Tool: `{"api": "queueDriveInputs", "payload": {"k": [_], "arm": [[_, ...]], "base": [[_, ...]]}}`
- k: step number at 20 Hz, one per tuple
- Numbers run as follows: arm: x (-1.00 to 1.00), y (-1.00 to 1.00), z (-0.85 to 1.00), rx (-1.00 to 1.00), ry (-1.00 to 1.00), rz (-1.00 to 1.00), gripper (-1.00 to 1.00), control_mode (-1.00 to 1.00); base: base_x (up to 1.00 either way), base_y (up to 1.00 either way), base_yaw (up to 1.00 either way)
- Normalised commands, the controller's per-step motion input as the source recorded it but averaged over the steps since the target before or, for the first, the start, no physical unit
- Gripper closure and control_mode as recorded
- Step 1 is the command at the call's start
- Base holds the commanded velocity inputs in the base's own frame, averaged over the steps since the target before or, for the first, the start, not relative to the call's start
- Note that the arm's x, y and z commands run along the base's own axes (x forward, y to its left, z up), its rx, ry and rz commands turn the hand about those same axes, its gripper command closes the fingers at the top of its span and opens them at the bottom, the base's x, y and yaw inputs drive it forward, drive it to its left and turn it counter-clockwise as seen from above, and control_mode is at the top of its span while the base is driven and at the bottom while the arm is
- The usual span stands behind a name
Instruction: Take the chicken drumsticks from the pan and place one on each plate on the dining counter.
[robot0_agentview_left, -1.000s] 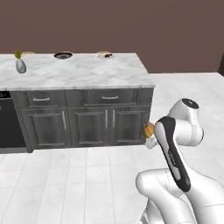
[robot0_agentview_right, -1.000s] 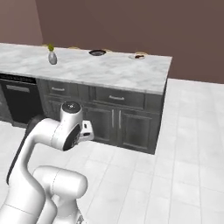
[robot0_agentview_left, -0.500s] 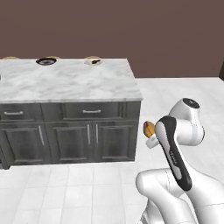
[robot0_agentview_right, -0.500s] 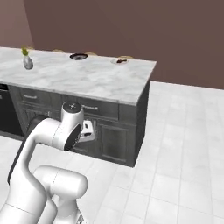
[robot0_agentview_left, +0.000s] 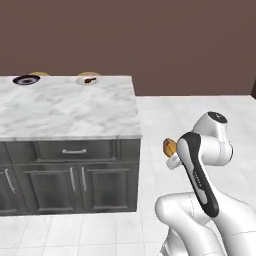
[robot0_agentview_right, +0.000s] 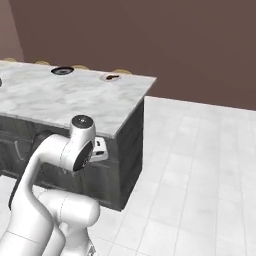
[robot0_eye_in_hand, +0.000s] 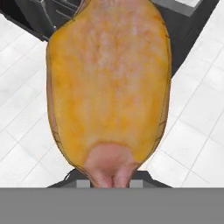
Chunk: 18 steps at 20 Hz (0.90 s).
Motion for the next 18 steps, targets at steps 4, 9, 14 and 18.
{"api": "queueDriveInputs", "payload": {"k": [4,9,14,18], "arm": [[0.00,0.00,0.00,0.00,0.00,0.00,1.00,1.00],[0.00,0.00,0.00,0.00,0.00,0.00,1.00,1.00],[0.00,0.00,0.00,0.00,0.00,0.00,1.00,1.00],[0.00,0.00,0.00,0.00,0.00,0.00,1.00,1.00]], "base": [[0.63,-0.92,0.00],[0.62,-0.92,0.00],[0.75,-0.84,0.00],[0.85,-0.76,0.02]]}}
